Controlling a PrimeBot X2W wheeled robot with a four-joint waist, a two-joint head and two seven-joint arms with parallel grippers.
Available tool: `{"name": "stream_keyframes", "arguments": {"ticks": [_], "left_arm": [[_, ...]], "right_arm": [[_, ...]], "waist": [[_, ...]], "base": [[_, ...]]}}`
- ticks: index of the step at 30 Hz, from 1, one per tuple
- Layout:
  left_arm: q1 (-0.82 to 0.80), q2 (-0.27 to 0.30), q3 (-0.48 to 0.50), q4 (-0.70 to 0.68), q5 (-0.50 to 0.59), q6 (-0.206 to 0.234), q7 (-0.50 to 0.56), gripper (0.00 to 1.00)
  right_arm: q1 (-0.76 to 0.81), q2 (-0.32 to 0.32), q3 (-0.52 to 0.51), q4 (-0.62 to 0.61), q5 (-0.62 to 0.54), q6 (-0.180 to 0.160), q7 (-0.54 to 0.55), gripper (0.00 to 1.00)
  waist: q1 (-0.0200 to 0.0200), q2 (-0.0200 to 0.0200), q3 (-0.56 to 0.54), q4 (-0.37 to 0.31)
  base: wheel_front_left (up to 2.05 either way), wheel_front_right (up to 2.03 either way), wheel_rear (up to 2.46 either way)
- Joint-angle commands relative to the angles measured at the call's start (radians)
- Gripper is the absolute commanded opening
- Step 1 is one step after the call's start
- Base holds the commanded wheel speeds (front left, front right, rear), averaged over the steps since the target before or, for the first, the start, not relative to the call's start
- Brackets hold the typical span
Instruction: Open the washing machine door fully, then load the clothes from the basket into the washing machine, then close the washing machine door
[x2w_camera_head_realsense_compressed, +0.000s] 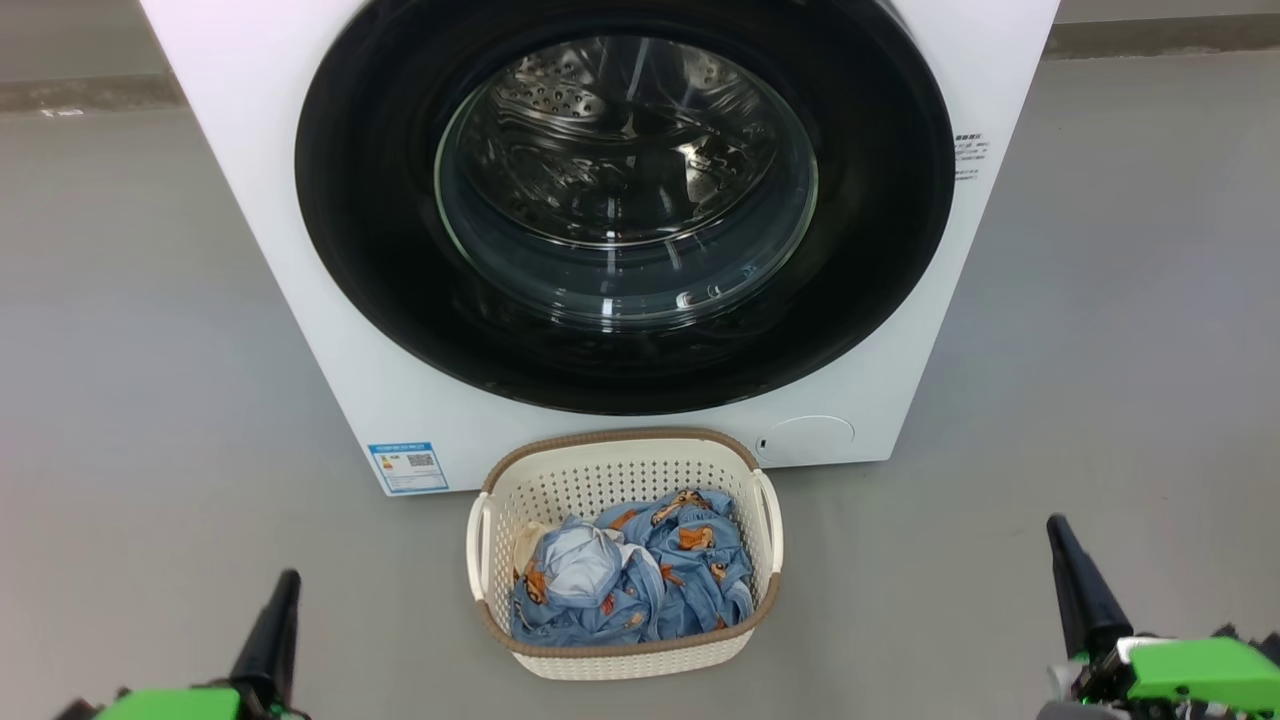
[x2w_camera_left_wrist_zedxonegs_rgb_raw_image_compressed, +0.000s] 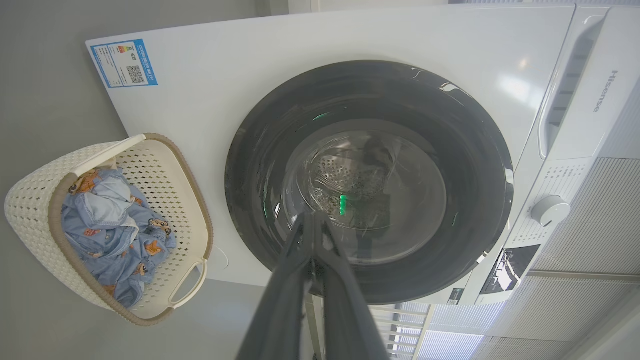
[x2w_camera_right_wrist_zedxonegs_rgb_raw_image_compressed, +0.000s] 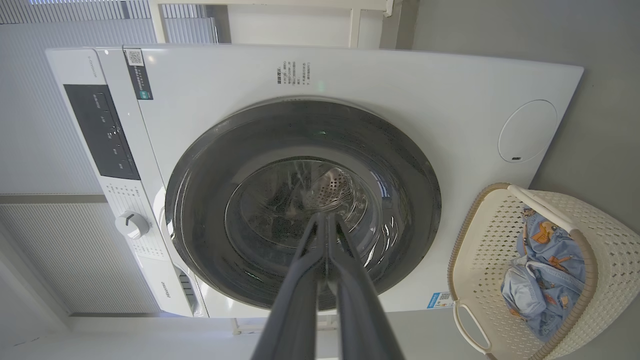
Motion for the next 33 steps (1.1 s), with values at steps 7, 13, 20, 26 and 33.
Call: {"name": "stream_keyframes", "arguments": {"ticks": [7, 13, 20, 26, 33], "left_arm": [[0.033, -0.017, -0.008, 0.044, 0.001, 0.004, -0.006, 1.0], [0.034, -0.016, -0.022, 0.037, 0.004, 0.003, -0.023, 1.0], [0.035, -0.015, -0.034, 0.026, 0.018, 0.003, -0.043, 1.0], [0.034, -0.014, -0.043, 0.02, 0.042, 0.002, -0.061, 1.0], [0.032, -0.013, -0.051, 0.013, 0.09, 0.001, -0.081, 1.0]], "right_arm": [[0.032, 0.012, -0.001, 0.046, -0.001, 0.0, -0.006, 1.0], [0.035, 0.012, 0.003, 0.031, -0.005, 0.0, -0.024, 1.0], [0.04, 0.011, 0.01, 0.008, -0.03, 0.0, -0.044, 1.0], [0.041, 0.011, 0.019, -0.014, -0.072, 0.0, -0.062, 1.0], [0.041, 0.01, 0.032, -0.043, -0.158, 0.0, -0.082, 1.0]], "waist": [[0.0, -0.0001, 0.002, 0.0], [0.0018, -0.0001, -0.002, 0.0], [0.0, -0.0001, 0.0, 0.001], [0.0, -0.0001, 0.0, 0.001], [0.0, -0.0001, 0.001, 0.001]], "base": [[0.0, 0.0, 0.0], [0.0, 0.0, 0.0], [0.0, 0.0, 0.0], [0.0, 0.0, 0.0], [0.0, 0.0, 0.0]]}}
